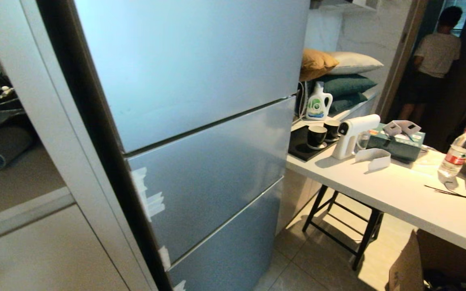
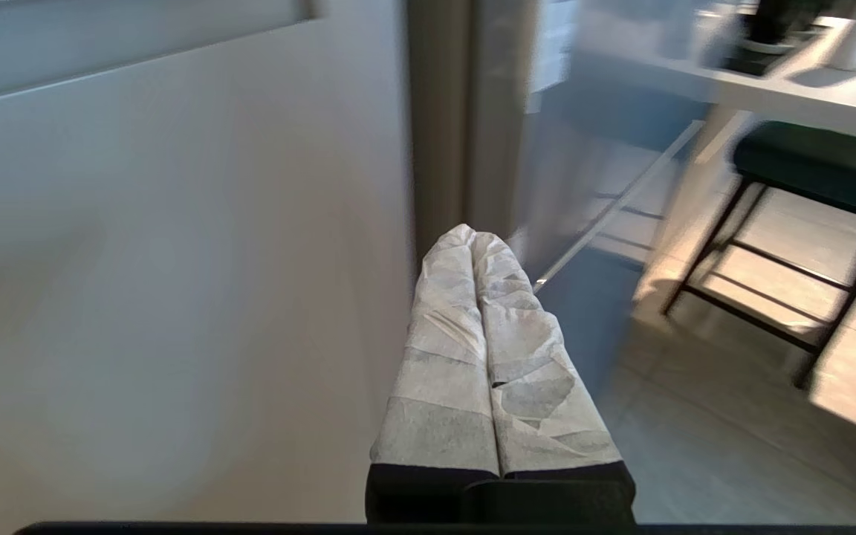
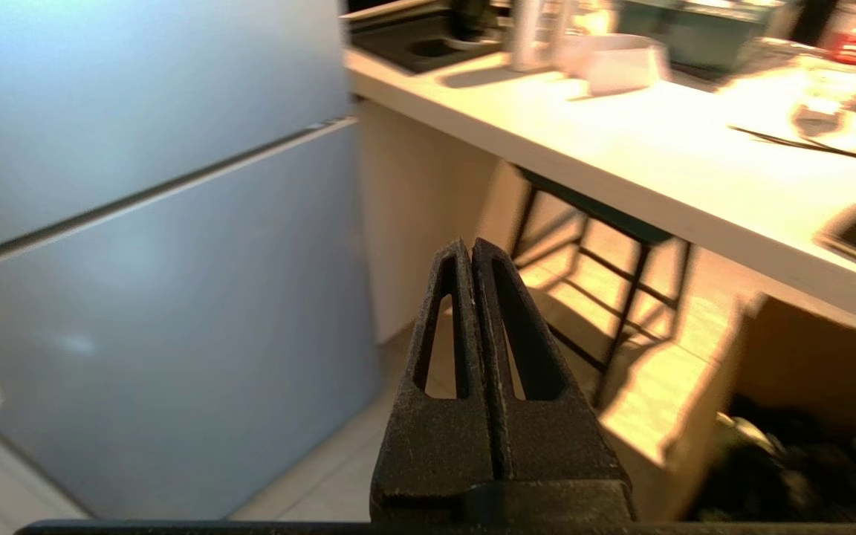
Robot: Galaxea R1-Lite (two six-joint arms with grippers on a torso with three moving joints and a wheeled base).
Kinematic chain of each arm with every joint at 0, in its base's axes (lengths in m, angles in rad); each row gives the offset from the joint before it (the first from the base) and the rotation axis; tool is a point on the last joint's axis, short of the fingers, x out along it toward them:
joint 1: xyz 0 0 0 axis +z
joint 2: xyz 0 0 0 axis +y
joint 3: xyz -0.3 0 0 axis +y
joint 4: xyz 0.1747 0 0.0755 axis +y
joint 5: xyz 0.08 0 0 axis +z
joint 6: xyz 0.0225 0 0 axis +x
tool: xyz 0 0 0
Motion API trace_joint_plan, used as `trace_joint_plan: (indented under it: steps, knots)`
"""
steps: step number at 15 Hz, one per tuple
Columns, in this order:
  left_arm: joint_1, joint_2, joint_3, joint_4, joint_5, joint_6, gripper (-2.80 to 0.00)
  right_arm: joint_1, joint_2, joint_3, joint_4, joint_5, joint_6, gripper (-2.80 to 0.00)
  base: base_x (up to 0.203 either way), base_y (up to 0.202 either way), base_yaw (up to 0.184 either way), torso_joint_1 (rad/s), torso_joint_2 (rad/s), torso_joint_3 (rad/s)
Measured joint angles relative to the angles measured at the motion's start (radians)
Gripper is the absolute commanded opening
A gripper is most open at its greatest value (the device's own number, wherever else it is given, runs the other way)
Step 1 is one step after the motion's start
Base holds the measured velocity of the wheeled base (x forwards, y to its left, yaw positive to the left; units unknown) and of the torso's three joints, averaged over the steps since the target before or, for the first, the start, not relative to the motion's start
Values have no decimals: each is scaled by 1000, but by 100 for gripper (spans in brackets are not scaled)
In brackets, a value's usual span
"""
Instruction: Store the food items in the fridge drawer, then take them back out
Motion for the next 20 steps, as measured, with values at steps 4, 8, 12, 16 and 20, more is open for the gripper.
trace_joint_plan:
  steps: [4,8,12,16,20]
  knots:
    - [0,1,-23,-16,-5,10,-280,0,0,0,0,1,-1,-280,0,0,0,0,0,0]
    - [-5,137,-187,-15,-48,9,-280,0,0,0,0,1,-5,-280,0,0,0,0,0,0]
    - [-17,472,-243,-92,-154,5,-280,0,0,0,0,0,-2,-280,0,0,0,0,0,0]
    - [-29,864,-253,-337,-190,4,-280,0,0,0,0,0,-2,-280,0,0,0,0,0,0]
    - [-160,1095,-281,-557,18,-33,-280,0,0,0,0,0,0,-280,0,0,0,0,0,0]
